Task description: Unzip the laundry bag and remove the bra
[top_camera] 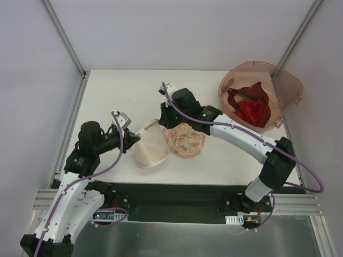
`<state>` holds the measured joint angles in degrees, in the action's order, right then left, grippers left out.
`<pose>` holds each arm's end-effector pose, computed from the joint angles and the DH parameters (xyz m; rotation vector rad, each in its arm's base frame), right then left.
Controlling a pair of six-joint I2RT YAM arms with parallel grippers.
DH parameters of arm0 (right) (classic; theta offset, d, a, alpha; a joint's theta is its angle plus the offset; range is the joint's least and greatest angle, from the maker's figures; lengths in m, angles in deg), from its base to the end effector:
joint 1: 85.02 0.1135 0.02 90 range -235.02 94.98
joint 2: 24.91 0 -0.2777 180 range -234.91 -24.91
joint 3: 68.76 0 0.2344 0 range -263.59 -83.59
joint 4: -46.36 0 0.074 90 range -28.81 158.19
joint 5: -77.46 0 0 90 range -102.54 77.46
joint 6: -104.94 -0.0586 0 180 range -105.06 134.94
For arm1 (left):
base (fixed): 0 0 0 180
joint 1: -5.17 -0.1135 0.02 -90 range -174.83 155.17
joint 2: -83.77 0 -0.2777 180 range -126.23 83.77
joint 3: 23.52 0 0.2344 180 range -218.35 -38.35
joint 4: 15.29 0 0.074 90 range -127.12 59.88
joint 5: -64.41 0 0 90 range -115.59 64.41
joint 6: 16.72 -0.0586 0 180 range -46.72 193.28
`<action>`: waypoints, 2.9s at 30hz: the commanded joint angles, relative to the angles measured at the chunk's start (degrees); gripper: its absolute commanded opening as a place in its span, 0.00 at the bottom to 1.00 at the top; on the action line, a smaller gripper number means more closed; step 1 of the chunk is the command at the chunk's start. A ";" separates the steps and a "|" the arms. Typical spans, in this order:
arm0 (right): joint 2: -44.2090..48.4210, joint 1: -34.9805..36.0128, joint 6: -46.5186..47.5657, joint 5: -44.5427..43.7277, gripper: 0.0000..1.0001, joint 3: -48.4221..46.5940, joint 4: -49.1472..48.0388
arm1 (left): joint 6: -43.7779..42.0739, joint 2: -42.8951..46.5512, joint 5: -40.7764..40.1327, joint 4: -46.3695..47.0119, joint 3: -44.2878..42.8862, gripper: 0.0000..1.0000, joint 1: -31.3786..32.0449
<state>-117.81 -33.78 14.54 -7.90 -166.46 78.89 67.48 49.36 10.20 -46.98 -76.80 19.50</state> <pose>0.2372 0.3030 0.3488 -0.9545 1.8877 0.6335 0.1186 -0.0657 0.3193 0.7468 1.6376 -0.6647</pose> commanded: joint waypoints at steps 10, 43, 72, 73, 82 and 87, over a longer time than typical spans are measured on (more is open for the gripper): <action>4.66 1.14 -6.01 3.53 0.01 2.63 -3.19 | 0.00 -6.72 5.43 1.39 -5.66 0.89 0.35; 9.14 -3.24 -8.99 7.38 0.01 7.45 -4.58 | -2.37 -15.62 -3.27 9.39 -7.25 0.00 12.30; 7.82 -3.87 -16.56 12.41 0.01 10.18 -8.99 | 5.63 -13.48 -7.39 10.88 -8.65 0.87 14.58; 7.91 -3.70 -16.65 12.23 0.01 10.27 -8.99 | 5.63 -14.01 -8.45 10.71 -8.91 0.87 15.55; 9.58 -3.34 -17.26 12.41 0.01 10.45 -8.99 | 7.12 -16.56 -22.16 11.15 -7.86 0.78 22.32; 10.81 -3.34 -17.35 12.06 0.01 10.80 -8.82 | 7.03 -20.24 -23.31 11.76 -7.86 0.72 23.29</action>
<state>-111.17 -37.45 -1.75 4.65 -154.99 71.61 73.44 31.37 -9.91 -37.61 -83.78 41.95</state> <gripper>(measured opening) 0.032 0.741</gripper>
